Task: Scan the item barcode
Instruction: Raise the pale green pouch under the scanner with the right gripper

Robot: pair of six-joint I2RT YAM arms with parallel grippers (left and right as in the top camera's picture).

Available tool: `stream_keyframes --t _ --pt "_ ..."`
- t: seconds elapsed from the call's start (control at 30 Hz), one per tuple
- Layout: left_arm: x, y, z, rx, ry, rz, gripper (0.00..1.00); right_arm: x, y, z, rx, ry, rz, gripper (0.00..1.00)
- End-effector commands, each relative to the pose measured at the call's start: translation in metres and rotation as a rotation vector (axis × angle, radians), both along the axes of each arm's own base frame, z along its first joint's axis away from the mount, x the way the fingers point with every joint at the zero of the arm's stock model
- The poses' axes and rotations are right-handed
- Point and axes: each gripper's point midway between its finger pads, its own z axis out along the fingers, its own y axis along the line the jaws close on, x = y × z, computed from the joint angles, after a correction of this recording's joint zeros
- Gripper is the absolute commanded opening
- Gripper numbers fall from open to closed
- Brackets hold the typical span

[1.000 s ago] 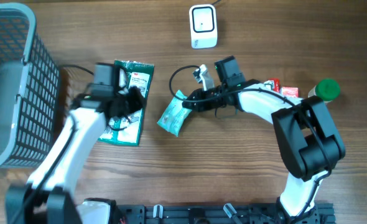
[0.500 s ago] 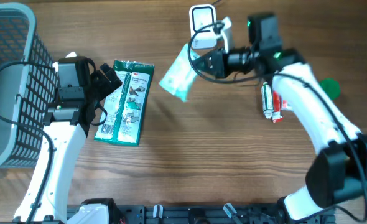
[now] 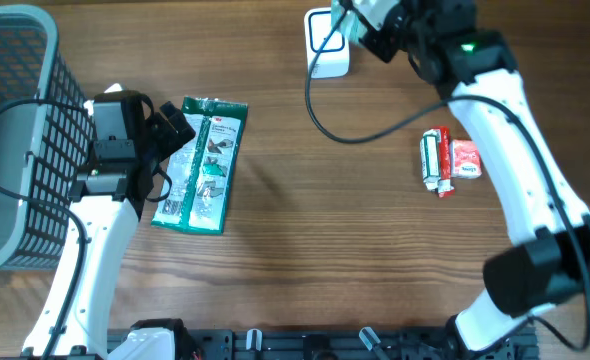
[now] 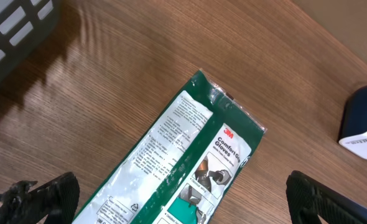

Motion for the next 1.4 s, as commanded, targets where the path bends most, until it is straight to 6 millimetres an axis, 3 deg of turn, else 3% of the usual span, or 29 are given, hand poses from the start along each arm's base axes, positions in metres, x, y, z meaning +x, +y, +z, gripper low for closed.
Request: stream_keyframes --t 0.0,0.13,0.3,0.57,0.77,1.0,1.17,1.23,1.33,1.37 --pt "0.002 0.004 0.003 0.014 -0.009 0.007 1.00 0.041 -0.003 -0.036 -0.157 -0.072 -0.078 0.04" --pt "0.002 0.004 0.003 0.014 -0.009 0.007 1.00 0.076 0.008 -0.059 -0.203 -0.171 -0.158 0.04" --pt "0.002 0.004 0.003 0.014 -0.009 0.007 1.00 0.097 0.025 -0.074 -0.339 -0.300 -0.150 0.04" --pt "0.002 0.004 0.003 0.014 -0.009 0.007 1.00 0.088 0.046 -0.100 -0.369 -0.252 -0.095 0.04" --pt "0.002 0.004 0.003 0.014 -0.009 0.007 1.00 0.080 0.046 -0.134 -0.411 -0.164 -0.067 0.04" --pt "0.002 0.004 0.003 0.014 -0.009 0.007 1.00 0.061 0.058 -0.155 -0.404 -0.066 -0.013 0.04" --pt "0.002 0.004 0.003 0.014 -0.009 0.007 1.00 0.057 0.068 -0.156 -0.334 -0.043 -0.019 0.04" --pt "0.002 0.004 0.003 0.014 -0.009 0.007 1.00 0.062 0.065 -0.145 -0.278 -0.052 -0.081 0.04" --pt "0.002 0.004 0.003 0.014 -0.009 0.007 1.00 0.067 0.053 -0.092 -0.154 -0.101 -0.166 0.04" --pt "0.002 0.004 0.003 0.014 -0.009 0.007 1.00 0.065 0.048 -0.064 -0.099 -0.129 -0.177 0.04"
